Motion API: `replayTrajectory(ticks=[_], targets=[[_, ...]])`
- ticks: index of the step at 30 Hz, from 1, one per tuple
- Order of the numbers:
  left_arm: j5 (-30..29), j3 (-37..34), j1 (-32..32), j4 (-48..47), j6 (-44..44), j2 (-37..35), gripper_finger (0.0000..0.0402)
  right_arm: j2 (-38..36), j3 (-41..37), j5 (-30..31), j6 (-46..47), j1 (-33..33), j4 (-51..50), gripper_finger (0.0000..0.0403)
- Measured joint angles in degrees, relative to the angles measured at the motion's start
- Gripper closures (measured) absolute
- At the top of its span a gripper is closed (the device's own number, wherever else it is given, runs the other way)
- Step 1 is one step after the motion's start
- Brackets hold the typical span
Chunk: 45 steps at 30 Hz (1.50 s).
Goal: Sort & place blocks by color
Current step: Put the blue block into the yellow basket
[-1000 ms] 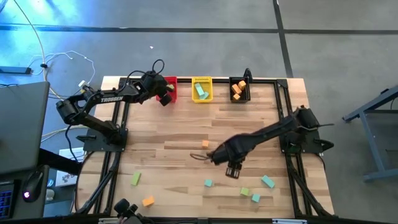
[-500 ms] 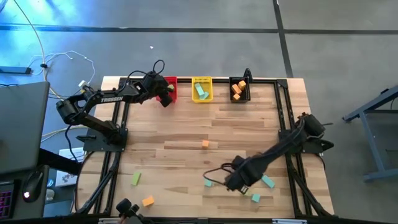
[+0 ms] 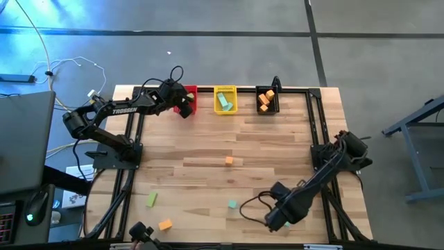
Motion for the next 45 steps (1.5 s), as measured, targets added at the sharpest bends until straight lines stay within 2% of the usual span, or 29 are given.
replayTrajectory(ticks=[5,10,21,28,34,41,45], targets=[[0.0,0.0,-1.4,-0.1,0.0,-1.2,0.0179,0.0,0.0,3.0,0.3,1.9,0.0,0.0263],[0.2,0.0,-4.9,-1.7,-0.3,-4.5,0.0179,0.0,0.0,2.8,0.3,3.2,0.0,0.0263],[0.2,0.0,-17.9,-7.8,-6.7,-14.5,0.0179,0.0,0.0,1.5,0.2,5.8,-5.5,0.0263],[0.2,0.0,-25.2,-7.7,-7.5,-19.7,0.0179,0.0,-0.1,1.1,-2.8,6.1,-9.0,0.0263],[-0.3,0.0,-27.1,-8.0,-7.5,-20.5,0.0179,-4.0,-5.7,-0.1,-2.6,6.1,-8.8,0.0263],[-1.2,0.0,-27.1,-10.7,-7.6,-20.4,0.0179,-13.5,-14.2,1.0,1.6,6.4,0.6,0.0263],[-2.6,0.0,-27.1,-12.5,-7.5,-20.4,0.0179,-19.9,-20.8,1.7,5.0,6.4,11.6,0.0263]])
